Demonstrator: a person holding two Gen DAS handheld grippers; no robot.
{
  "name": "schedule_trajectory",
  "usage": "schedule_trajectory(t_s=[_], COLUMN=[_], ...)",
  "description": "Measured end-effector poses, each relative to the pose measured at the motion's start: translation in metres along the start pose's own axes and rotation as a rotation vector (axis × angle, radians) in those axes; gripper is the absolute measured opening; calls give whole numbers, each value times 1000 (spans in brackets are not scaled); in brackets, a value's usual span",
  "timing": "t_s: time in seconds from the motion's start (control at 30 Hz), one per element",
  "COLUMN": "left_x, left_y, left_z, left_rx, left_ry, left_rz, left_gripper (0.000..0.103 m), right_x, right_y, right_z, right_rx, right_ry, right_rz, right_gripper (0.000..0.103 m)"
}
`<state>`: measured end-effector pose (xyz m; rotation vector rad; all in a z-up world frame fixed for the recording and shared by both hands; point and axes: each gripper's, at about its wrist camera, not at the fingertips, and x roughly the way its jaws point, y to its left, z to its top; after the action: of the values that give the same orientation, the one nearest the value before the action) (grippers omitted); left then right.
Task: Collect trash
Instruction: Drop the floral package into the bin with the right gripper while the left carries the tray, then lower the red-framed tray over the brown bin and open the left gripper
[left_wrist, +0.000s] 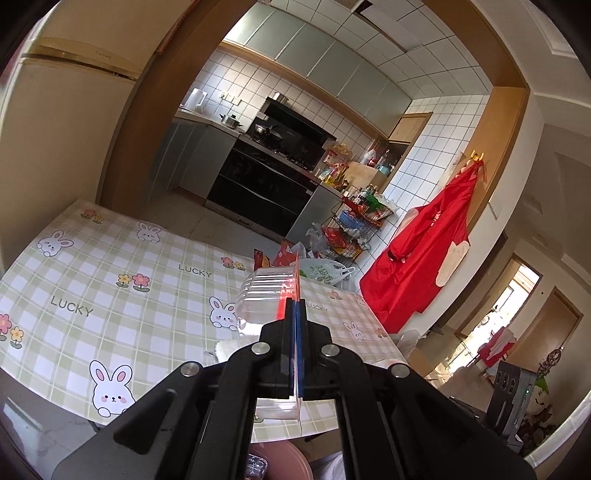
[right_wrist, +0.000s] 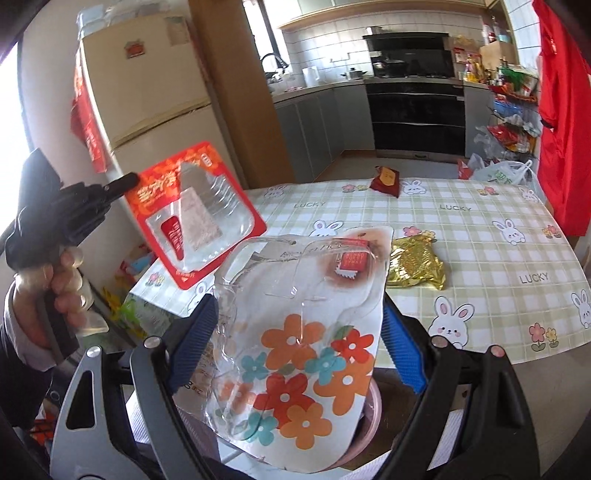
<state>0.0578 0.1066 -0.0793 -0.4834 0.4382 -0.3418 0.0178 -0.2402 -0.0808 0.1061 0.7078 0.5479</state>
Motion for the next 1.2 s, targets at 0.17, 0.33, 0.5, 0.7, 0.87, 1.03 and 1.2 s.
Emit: schedule_trajectory(t_s=[0.17,0.33,0.5,0.7,0.87,1.03,1.2], left_x=[-9,-7,1,9,10,11,15], left_y=[2,7,10,8,1,-10,-20], left_z=[-4,-3,-5,-13,-18,-24,-30], left_rx=[-12,-24,-26,-27,-9,20,42], left_ry=[0,6,21,52,71,89,116], left_rz=[-11,-11,-10,-19,-34,-50,-71], left_gripper=[1,1,1,1,1,1,1], right_x=[7,27,42,39,28,15,2], right_y=[10,10,15,5,-11,-26,-38], right_z=[-4,-4,-8,-4,2,6,11], right_rx=[-17,-5,-23,11,42,70,90], right_ry=[44,113,169,136,88,48,11], right_rz=[32,60,61,17,-30,-60,-96], right_gripper=[85,89,95,97,97,97,97])
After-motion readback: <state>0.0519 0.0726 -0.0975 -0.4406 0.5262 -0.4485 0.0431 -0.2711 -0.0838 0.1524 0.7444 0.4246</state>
